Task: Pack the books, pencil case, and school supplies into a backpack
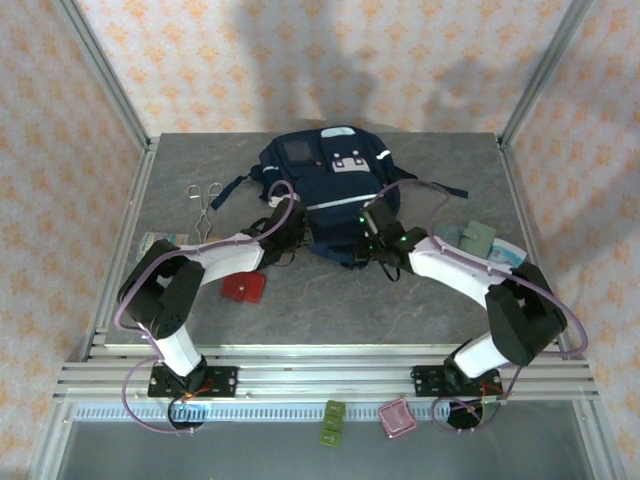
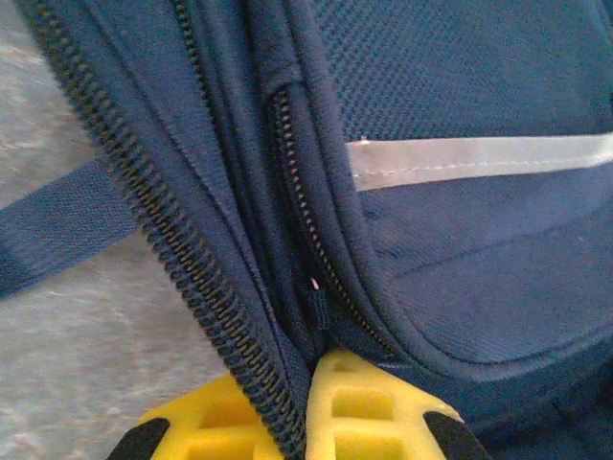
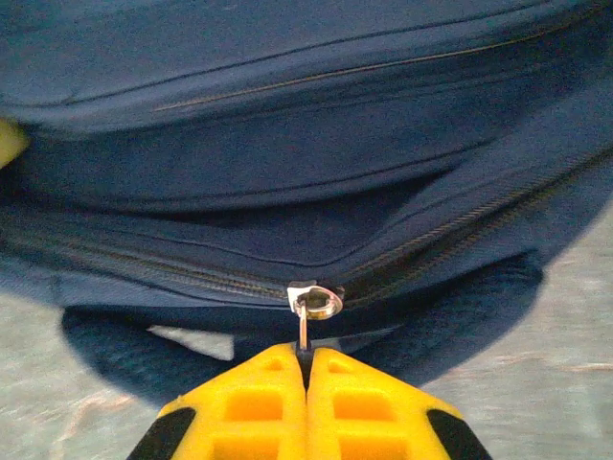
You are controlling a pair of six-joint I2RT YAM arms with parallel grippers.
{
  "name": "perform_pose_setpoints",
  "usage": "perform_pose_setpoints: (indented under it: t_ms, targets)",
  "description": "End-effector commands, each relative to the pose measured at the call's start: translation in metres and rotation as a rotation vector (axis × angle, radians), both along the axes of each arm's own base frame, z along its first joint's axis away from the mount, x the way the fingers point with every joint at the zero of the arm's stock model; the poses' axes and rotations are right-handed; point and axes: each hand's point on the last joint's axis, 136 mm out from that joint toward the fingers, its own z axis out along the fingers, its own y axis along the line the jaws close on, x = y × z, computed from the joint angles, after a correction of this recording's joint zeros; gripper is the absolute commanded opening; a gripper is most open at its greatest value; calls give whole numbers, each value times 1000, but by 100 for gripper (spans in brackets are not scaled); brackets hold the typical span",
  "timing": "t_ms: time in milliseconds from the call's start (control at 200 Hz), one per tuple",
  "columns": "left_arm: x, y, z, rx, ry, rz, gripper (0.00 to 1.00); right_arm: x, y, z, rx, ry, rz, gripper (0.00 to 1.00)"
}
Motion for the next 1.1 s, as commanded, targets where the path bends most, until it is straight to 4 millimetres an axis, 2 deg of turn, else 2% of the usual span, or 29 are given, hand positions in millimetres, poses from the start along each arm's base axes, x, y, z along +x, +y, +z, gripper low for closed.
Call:
perform_pose_setpoints:
  t_ms: [0,160,180,225,255,295,355,591,656,756,871,986,1046,1071,1096]
  targets:
    - [32,36,37,79,-136,65,0,-19,46,18,179,3,111,0]
    - [56,56,51,118,-160,121,0,-7,64,22,239,-12,90,0]
    - [58,58,53,125,-163,129,6,-5,65,22,244,-15,83,0]
    - [59,58,56,132,-162,132,28,-1,67,23,258,-22,70,0]
    - [58,57,57,119,-159,126,37,1,69,23,261,-23,68,0]
    - [53,52,58,84,-156,114,47,3,70,21,259,-18,60,0]
    - [42,45,55,35,-139,93,55,5,70,17,260,-16,47,0]
    - [-12,19,37,-90,-40,95,69,4,73,10,287,-7,45,0]
    - [-21,7,32,-133,-33,84,70,5,75,11,296,-10,50,0]
    - [-21,-3,22,-142,-15,94,73,6,78,11,295,-13,61,0]
    - [-14,-16,13,-123,-4,101,74,6,79,11,290,-13,73,0]
    - [-3,-13,-2,-85,14,161,72,5,78,8,282,-11,70,0]
    - [0,-9,-11,-66,26,187,62,6,73,5,260,-14,61,0]
    - [1,-9,-14,-63,33,190,54,6,70,3,247,-17,55,0]
    - [2,-8,-17,-65,37,191,40,7,67,2,231,-22,45,0]
